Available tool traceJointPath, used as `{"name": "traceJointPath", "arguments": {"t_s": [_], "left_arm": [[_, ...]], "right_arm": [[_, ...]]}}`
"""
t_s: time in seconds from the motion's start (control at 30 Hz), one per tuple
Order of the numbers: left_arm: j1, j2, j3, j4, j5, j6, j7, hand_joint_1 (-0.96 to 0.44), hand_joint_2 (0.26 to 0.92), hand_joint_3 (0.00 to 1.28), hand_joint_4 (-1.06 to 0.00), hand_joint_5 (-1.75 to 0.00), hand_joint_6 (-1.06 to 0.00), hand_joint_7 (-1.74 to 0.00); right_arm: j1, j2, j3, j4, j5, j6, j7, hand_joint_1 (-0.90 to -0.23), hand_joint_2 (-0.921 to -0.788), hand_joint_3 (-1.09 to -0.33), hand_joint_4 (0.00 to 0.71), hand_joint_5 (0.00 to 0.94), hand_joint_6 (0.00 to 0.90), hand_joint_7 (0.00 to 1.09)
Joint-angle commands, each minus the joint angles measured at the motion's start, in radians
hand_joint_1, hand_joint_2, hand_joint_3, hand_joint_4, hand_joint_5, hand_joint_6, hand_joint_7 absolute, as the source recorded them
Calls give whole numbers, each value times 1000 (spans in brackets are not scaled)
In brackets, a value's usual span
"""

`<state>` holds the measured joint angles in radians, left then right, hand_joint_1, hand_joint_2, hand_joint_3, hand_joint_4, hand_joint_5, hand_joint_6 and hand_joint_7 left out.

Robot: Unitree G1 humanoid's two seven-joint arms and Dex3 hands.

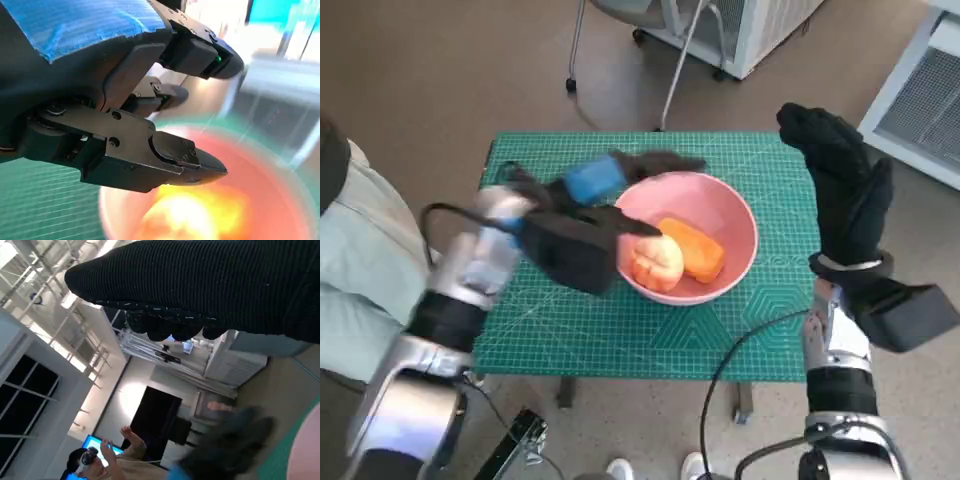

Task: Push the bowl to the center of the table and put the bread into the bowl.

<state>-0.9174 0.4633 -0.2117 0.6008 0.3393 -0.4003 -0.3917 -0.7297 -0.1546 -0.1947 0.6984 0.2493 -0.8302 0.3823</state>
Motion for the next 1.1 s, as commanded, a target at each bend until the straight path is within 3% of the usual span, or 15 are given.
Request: {"name": "traceJointPath", "arguments": {"t_s": [0.03, 0.1, 0.17, 0.3, 0.37, 0.47, 0.77, 1.1], "left_arm": [[66, -3, 129, -4, -148, -75, 52, -120, 920, 57, -516, -133, -345, -756], [93, -26, 179, -21, -225, -88, 58, -121, 920, 56, -517, -174, -334, -795], [114, -45, 216, -35, -287, -90, 58, -109, 919, 54, -384, -494, -296, -877], [183, -103, 275, -110, -353, -67, 127, -53, 914, 87, -257, -760, -271, -919], [212, -124, 286, -139, -346, -77, 171, -20, 867, 219, -213, -838, -264, -923], [239, -140, 291, -161, -330, -95, 211, -1, 796, 403, -177, -907, -246, -950], [264, -155, 297, -187, -321, -100, 244, 20, 708, 643, -100, -1055, -169, -1071], [239, -182, 324, -162, -376, -103, 234, 16, 691, 706, -74, -1068, -119, -1113]], "right_arm": [[-6, -7, -5, 1, -16, 7, -28, -451, -921, -659, 387, 0, 60, 800], [-11, -5, -6, -6, -16, 21, -38, -449, -921, -662, 384, 0, 61, 799], [-14, -2, -5, -13, -15, 33, -44, -448, -921, -662, 384, 1, 68, 800], [-19, 7, 0, -51, -5, 66, -55, -449, -921, -660, 387, 2, 75, 799], [-18, 12, 5, -78, -8, 84, -65, -454, -921, -658, 389, 4, 79, 797], [-18, 16, 10, -110, -13, 105, -78, -463, -921, -646, 392, 5, 85, 790], [-31, 19, 26, -159, -51, 142, -118, -498, -921, -591, 393, 4, 97, 772], [-38, 9, 37, -148, -93, 153, -145, -510, -921, -586, 403, 9, 95, 745]]}}
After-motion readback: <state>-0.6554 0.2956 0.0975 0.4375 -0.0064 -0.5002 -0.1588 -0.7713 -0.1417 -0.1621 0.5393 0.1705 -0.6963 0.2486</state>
